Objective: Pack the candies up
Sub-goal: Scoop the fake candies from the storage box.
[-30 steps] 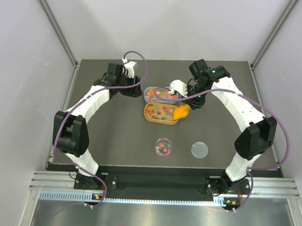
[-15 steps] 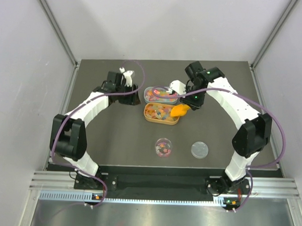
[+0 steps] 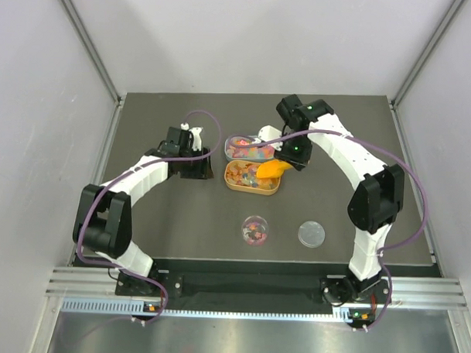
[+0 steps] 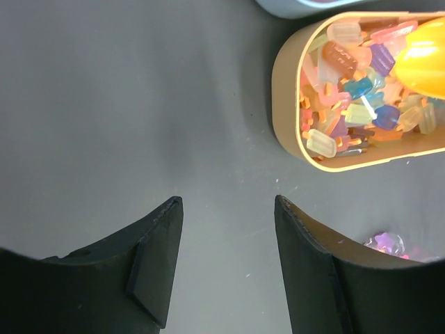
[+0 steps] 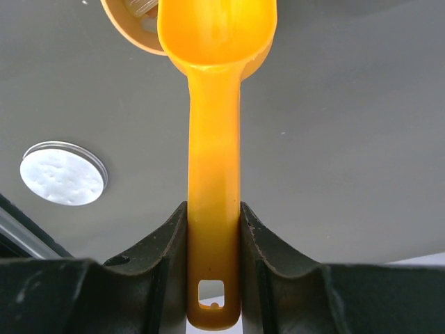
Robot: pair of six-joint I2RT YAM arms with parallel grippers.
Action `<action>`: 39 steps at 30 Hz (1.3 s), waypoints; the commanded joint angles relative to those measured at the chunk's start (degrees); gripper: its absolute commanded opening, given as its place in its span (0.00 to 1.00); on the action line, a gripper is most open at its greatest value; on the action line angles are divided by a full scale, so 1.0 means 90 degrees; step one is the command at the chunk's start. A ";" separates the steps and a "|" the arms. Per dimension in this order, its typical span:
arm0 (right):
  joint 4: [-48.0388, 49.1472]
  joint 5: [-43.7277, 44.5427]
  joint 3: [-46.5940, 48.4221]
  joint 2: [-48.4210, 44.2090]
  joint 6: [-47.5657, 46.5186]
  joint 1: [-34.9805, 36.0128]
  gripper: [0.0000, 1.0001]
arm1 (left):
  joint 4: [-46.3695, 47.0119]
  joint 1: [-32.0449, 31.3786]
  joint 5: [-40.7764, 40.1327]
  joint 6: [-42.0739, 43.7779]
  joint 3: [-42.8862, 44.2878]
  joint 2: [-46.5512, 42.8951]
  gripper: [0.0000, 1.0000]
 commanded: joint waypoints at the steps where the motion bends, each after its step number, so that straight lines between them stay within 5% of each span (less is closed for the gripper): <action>1: -0.0309 0.0091 0.0612 0.0148 -0.0168 0.0114 0.00 | 0.0257 -0.0040 -0.0074 -0.0126 -0.0064 -0.0105 0.60; 27: -0.0983 0.1311 0.0632 0.0275 -0.1086 0.0319 0.00 | 0.0619 -0.0196 0.0317 -0.0448 0.0219 0.0539 0.60; 39: -0.0973 0.0717 0.0730 0.0803 -0.0901 0.0534 0.00 | 0.0677 -0.0323 0.0239 -0.0468 0.0346 0.0842 0.60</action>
